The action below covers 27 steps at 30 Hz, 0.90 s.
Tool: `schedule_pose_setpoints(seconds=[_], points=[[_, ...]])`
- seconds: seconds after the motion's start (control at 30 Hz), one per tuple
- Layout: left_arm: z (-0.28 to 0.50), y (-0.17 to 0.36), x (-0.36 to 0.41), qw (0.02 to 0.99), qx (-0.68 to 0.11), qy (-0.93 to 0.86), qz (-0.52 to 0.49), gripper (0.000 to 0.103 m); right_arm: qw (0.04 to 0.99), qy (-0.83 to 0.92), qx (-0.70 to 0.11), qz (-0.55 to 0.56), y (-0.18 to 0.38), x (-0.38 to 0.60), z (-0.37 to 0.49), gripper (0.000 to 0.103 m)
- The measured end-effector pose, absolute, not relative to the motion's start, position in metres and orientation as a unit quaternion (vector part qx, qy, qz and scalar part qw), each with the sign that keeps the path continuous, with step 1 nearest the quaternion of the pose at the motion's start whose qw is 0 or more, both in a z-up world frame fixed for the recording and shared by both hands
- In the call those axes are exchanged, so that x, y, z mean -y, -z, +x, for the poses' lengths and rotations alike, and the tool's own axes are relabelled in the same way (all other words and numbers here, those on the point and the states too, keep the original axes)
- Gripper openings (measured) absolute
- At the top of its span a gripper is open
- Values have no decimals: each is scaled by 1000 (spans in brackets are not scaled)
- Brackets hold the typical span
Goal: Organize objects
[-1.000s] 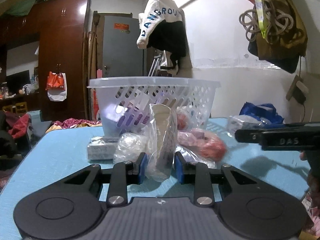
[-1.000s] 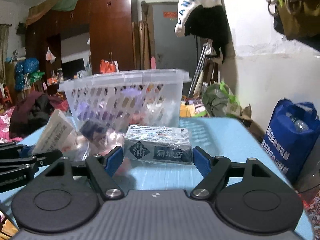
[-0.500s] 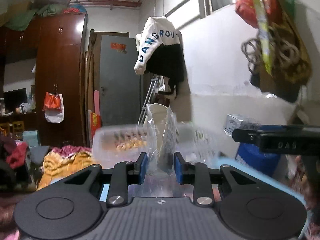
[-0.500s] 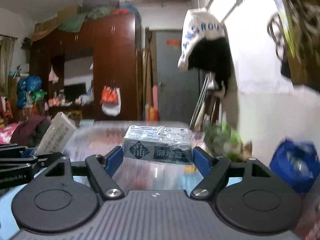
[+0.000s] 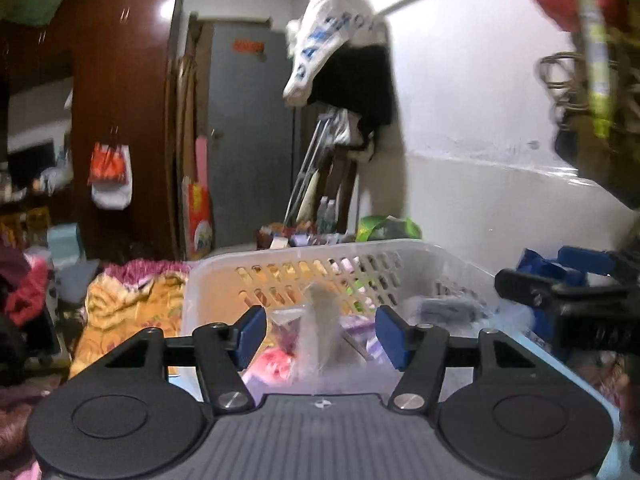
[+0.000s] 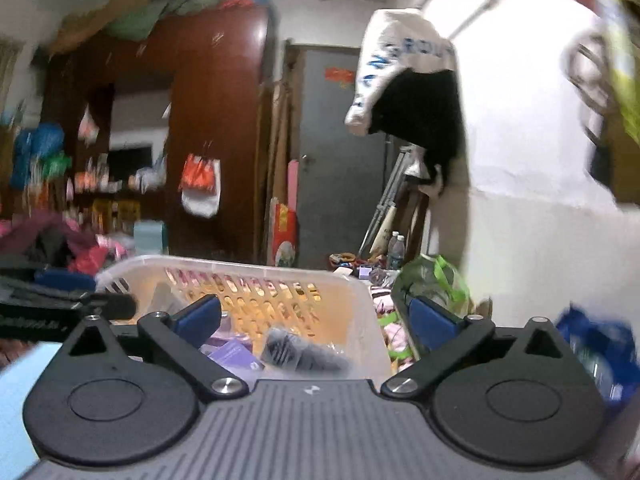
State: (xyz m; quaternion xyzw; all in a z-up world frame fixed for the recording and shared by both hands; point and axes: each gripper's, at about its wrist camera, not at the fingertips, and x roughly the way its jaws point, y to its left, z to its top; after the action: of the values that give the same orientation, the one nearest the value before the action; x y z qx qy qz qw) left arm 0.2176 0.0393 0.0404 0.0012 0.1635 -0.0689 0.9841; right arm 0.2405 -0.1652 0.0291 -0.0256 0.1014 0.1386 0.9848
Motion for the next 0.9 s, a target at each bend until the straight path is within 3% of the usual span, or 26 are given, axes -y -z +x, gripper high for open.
schedule_pose_setpoints(seconds=[0.07, 0.33, 0.43, 0.5, 0.8, 0.87, 0.9], points=[[187, -29, -38, 985, -151, 84, 12, 80, 981, -152, -116, -14, -15, 177, 220, 103], [143, 31, -43, 978, -194, 72, -19, 79, 950, -207, -233, 0, 56, 186, 193, 102], [150, 41, -49, 974, -213, 69, -21, 76, 949, -204, -238, -16, 59, 180, 191, 92], [154, 44, -52, 974, -218, 64, -22, 71, 953, -196, -232, -23, 58, 179, 189, 91], [157, 47, -44, 971, -228, 71, -1, 70, 951, -202, -227, -62, 59, 168, 189, 91], [157, 47, -42, 970, -230, 73, 0, 70, 947, -205, -236, -71, 61, 166, 191, 80], [157, 47, -42, 970, -230, 73, 0, 70, 945, -206, -244, -73, 63, 165, 193, 62]])
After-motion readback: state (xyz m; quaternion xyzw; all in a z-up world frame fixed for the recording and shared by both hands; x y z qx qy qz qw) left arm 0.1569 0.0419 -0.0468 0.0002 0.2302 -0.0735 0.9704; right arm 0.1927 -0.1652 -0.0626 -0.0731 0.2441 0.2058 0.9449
